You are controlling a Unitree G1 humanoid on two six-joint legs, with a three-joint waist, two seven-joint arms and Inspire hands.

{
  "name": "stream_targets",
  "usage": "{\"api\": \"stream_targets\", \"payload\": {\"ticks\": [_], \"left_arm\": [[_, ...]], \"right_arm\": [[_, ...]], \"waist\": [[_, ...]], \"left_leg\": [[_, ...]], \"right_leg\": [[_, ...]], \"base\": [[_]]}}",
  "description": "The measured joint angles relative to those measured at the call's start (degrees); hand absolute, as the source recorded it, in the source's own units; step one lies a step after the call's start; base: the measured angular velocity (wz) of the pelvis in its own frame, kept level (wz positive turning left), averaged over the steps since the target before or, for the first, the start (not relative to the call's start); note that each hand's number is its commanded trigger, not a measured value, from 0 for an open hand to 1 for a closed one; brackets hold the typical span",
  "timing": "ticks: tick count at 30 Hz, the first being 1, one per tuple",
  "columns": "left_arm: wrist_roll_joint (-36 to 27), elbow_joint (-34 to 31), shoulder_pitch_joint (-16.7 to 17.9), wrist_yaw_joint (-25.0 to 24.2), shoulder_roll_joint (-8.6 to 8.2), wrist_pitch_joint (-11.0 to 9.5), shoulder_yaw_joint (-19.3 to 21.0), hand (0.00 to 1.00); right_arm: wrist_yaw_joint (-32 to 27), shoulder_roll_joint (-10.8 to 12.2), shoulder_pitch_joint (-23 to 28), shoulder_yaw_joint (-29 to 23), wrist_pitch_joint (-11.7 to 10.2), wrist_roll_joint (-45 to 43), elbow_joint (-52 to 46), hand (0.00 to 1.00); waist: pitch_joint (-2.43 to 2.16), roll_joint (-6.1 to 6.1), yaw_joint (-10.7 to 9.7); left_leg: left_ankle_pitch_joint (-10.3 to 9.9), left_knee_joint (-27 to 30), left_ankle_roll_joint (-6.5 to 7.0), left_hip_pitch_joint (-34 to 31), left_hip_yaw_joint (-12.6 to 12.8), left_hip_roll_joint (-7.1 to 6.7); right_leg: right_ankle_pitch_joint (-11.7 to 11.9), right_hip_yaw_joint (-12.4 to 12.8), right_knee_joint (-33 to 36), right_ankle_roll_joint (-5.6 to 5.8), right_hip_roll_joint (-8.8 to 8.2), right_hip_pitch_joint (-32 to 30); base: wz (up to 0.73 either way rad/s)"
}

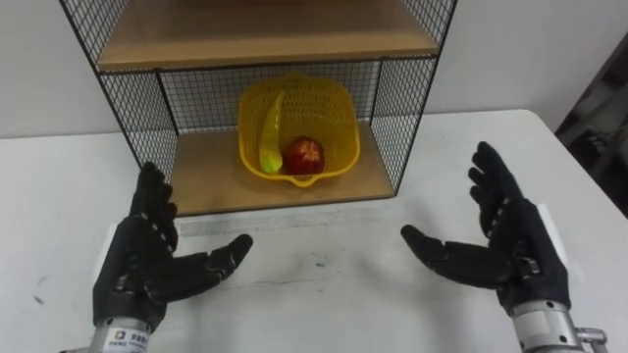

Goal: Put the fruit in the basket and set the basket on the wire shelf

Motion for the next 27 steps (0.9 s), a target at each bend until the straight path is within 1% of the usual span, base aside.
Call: {"api": "stream_targets", "payload": {"ticks": [1, 2, 4, 5, 6, 7, 8, 9, 10, 11, 12, 13, 14, 15, 16, 17, 18, 19, 20, 21, 22, 23, 24, 25, 26, 27], "left_arm": [[2.1, -0.3, 0.0, 1.9, 0.00, -0.9, 1.2, 0.00], [2.8, -0.4, 0.0, 3.1, -0.02, -1.4, 1.9, 0.00], [4.3, -1.0, 0.0, 9.1, -0.05, -3.4, 5.6, 0.00], [5.1, -1.4, 0.0, 11.0, -0.04, -3.8, 6.8, 0.00], [5.8, -2.4, 0.0, 14.5, -0.04, -4.5, 9.7, 0.00], [5.7, -3.0, 0.0, 16.2, -0.02, -4.7, 11.4, 0.00], [5.4, -4.3, -0.2, 19.7, 0.01, -5.3, 15.3, 0.00], [5.4, -5.7, -0.5, 23.7, 0.37, -6.1, 19.6, 0.00], [5.3, -6.5, -0.7, 25.9, 0.78, -6.3, 21.7, 0.00], [5.2, -8.1, -1.2, 30.0, 1.63, -6.9, 25.9, 0.00], [5.1, -9.2, -1.7, 33.9, 2.98, -7.8, 30.2, 0.00], [5.1, -9.8, -1.7, 36.1, 3.82, -8.0, 32.5, 0.00], [5.2, -11.3, -1.9, 40.0, 5.37, -8.3, 37.0, 0.00], [5.2, -12.0, -2.1, 43.7, 7.22, -9.0, 41.8, 0.00], [5.1, -11.9, -2.1, 47.4, 9.30, -9.6, 46.3, 0.00], [5.0, -11.9, -2.1, 49.2, 10.23, -9.7, 48.5, 0.00], [4.4, -11.8, -2.3, 52.6, 12.03, -9.9, 52.0, 0.00], [3.2, -11.0, -2.6, 55.9, 14.08, -10.4, 54.6, 0.00], [2.9, -9.8, -3.0, 57.4, 15.50, -10.5, 56.0, 0.00], [2.1, -6.0, -3.6, 60.0, 19.30, -10.5, 59.3, 0.00], [0.6, -3.8, -3.8, 61.1, 21.49, -10.4, 61.0, 0.00], [-3.2, 0.1, -4.2, 63.3, 25.52, -10.0, 63.7, 0.00], [-7.0, 3.5, -4.0, 65.3, 28.78, -9.8, 65.8, 0.00], [-8.3, 6.0, -3.9, 66.2, 30.28, -9.7, 66.3, 0.00], [-11.4, 12.2, -2.7, 67.1, 32.96, -9.3, 67.1, 0.00], [-16.1, 18.1, -1.2, 67.0, 34.54, -8.1, 67.7, 0.00]], "right_arm": [[-2.4, 0.0, 0.0, -1.2, -1.0, -1.1, 0.0, 0.00], [-3.6, 0.0, 0.0, -1.9, -1.5, -1.2, -0.1, 0.00], [-10.1, -0.3, 0.1, -5.8, -3.4, -1.5, -0.3, 0.00], [-11.9, -0.4, 0.2, -7.0, -3.9, -1.7, -0.4, 0.00], [-15.8, -0.7, 0.2, -9.3, -4.6, -1.6, -0.8, 0.00], [-17.5, -1.0, 0.1, -10.4, -4.9, -1.2, -1.2, 0.00], [-20.8, -1.6, 0.0, -13.4, -5.1, -0.5, -2.3, 0.00], [-24.3, -2.5, -0.5, -16.9, -6.2, -0.6, -2.6, 0.00], [-26.4, -3.0, -0.7, -18.8, -6.5, -0.5, -2.9, 0.00], [-30.1, -4.2, -0.8, -22.5, -7.3, 0.5, -3.4, 0.00], [-33.9, -5.6, -1.0, -26.5, -7.8, 1.8, -4.0, 0.00], [-35.8, -6.4, -1.0, -28.6, -8.1, 2.3, -4.1, 0.00], [-39.3, -7.9, -1.0, -32.8, -8.6, 2.7, -4.4, 0.00], [-42.8, -9.4, -1.1, -36.9, -8.9, 3.3, -5.0, 0.00], [-45.8, -11.2, -1.1, -40.4, -9.6, 4.1, -5.1, 0.00], [-47.1, -12.2, -1.2, -42.1, -9.9, 5.0, -5.1, 0.00], [-49.4, -14.1, -1.4, -45.2, -10.1, 7.0, -5.0, 0.00], [-51.9, -15.8, -1.6, -48.2, -10.3, 8.8, -4.1, 0.00], [-52.9, -16.8, -1.9, -49.6, -10.3, 9.9, -3.2, 0.00], [-54.8, -19.5, -2.7, -53.0, -10.0, 12.4, -0.2, 0.00], [-55.5, -20.9, -3.1, -54.9, -9.7, 14.3, 1.2, 0.00], [-57.3, -23.6, -3.4, -58.3, -8.8, 18.1, 3.4, 0.00], [-59.1, -25.7, -3.8, -60.9, -8.2, 21.4, 4.9, 0.00], [-59.7, -26.6, -3.7, -61.8, -8.0, 22.4, 6.1, 0.00], [-60.2, -28.9, -3.7, -63.0, -7.8, 24.5, 9.9, 0.00], [-60.4, -30.4, -2.6, -63.6, -6.4, 27.6, 13.8, 0.00]], "waist": [[0.01, 0.01, 0.3], [0.03, 0.05, 0.3], [0.05, 0.31, 1.2], [0.06, 0.31, 1.4], [0.05, 0.32, 1.8], [0.05, 0.32, 1.8], [0.06, 0.33, 1.8], [0.12, 0.41, 1.7], [0.13, 0.36, 1.6], [0.14, 0.34, 1.6], [0.13, 0.34, 1.7], [0.13, 0.32, 1.7], [0.05, 0.24, 1.7], [0.00, 0.20, 1.8], [0.07, 0.12, 1.8], [0.10, 0.07, 1.8], [0.02, -0.18, 1.7], [-0.11, -0.16, 1.7], [-0.18, -0.13, 1.6], [-0.31, -0.17, 1.7], [-0.35, -0.19, 1.7], [-0.43, -0.04, 1.6], [-0.43, -0.03, 1.6], [-0.48, 0.14, 1.5], [-0.51, 0.25, 1.9], [-0.67, 0.46, 1.8]], "left_leg": [[0.0, 0.0, -0.04, 0.0, -0.1, -0.01], [0.0, 0.0, -0.06, 0.0, -0.1, -0.02], [0.0, -0.1, -0.07, 0.0, -0.1, -0.02], [0.0, -0.1, -0.07, 0.0, -0.1, -0.01], [0.0, -0.1, -0.10, 0.0, -0.1, -0.02], [0.0, -0.1, -0.11, 0.0, -0.1, -0.04], [0.1, -0.2, -0.17, -0.1, -0.2, -0.10], [0.1, -0.2, -0.21, -0.3, -0.3, -0.10], [0.1, -0.2, -0.22, -0.4, -0.4, -0.11], [0.2, -0.1, -0.24, -0.6, -0.5, -0.11], [0.2, -0.1, -0.26, -0.9, -0.7, -0.12], [0.2, 0.0, -0.27, -1.0, -0.9, -0.15], [0.1, 0.2, -0.28, -1.3, -1.2, -0.21], [0.1, 0.4, -0.37, -1.8, -1.2, -0.21], [0.0, 0.4, -0.39, -1.9, -1.2, -0.39], [0.0, 0.4, -0.39, -1.9, -1.3, -0.49], [0.0, 0.7, -0.38, -2.2, -1.3, -0.71], [-0.6, 1.9, -0.39, -3.0, -1.6, -0.80], [-0.7, 2.3, -0.44, -3.2, -1.7, -0.78], [-0.8, 2.7, -0.50, -3.8, -1.9, -0.80], [-1.0, 3.2, -0.57, -4.1, -2.0, -0.79], [-1.3, 4.3, -0.61, -5.4, -2.2, -0.66], [-1.4, 4.9, -0.66, -6.4, -2.1, -0.65], [-1.6, 5.3, -0.66, -7.0, -2.2, -0.61], [-1.8, 5.8, -0.75, -7.6, -2.1, -0.56], [-2.0, 5.9, -0.79, -7.9, -2.2, -0.57]], "right_leg": [[0.0, -0.1, 0.0, -0.03, 0.02, 0.0], [0.0, -0.1, -0.1, -0.05, 0.03, 0.1], [0.1, 0.0, 0.0, -0.09, 0.07, 0.0], [0.0, 0.0, 0.0, -0.08, 0.06, 0.0], [-0.2, 0.0, 0.3, -0.09, 0.02, -0.2], [-0.4, 0.0, 0.7, -0.11, -0.02, -0.5], [-0.5, 0.0, 0.9, -0.10, -0.04, -0.7], [-0.5, -0.1, 0.8, -0.10, -0.04, -0.8], [-0.5, -0.3, 0.8, -0.10, -0.06, -0.8], [-0.5, -0.5, 0.8, -0.15, -0.07, -1.0], [-0.6, -0.9, 0.8, -0.18, -0.12, -1.1], [-0.7, -0.9, 0.8, -0.14, -0.14, -1.2], [-0.8, -1.0, 0.9, -0.13, -0.16, -1.4], [-1.1, -1.0, 1.4, -0.18, -0.22, -1.9], [-1.8, -1.0, 2.8, -0.23, -0.46, -2.7], [-2.1, -1.0, 3.5, -0.27, -0.62, -3.0], [-3.0, -1.1, 5.0, -0.25, -0.98, -3.9], [-3.6, -1.5, 6.0, -0.20, -1.18, -4.4], [-3.8, -1.6, 6.1, -0.20, -1.19, -4.4], [-4.1, -1.8, 6.7, -0.24, -1.24, -4.9], [-4.2, -2.0, 6.9, -0.29, -1.27, -5.2], [-4.3, -2.4, 7.2, -0.39, -1.22, -5.9], [-4.6, -2.3, 8.1, -0.47, -1.28, -7.1], [-4.7, -2.3, 8.4, -0.50, -1.25, -7.5], [-4.7, -2.3, 8.7, -0.62, -1.22, -8.0], [-4.8, -2.4, 8.9, -0.72, -1.22, -8.4]], "base": [[0.00], [0.00], [0.00], [0.00], [0.00], [0.00], [0.00], [0.06], [0.07], [0.07], [0.08], [0.10], [0.09], [0.06], [0.00], [0.00], [0.09], [0.11], [0.13], [0.09], [0.13], [0.10], [0.09], [0.00], [-0.04], [-0.06]]}}
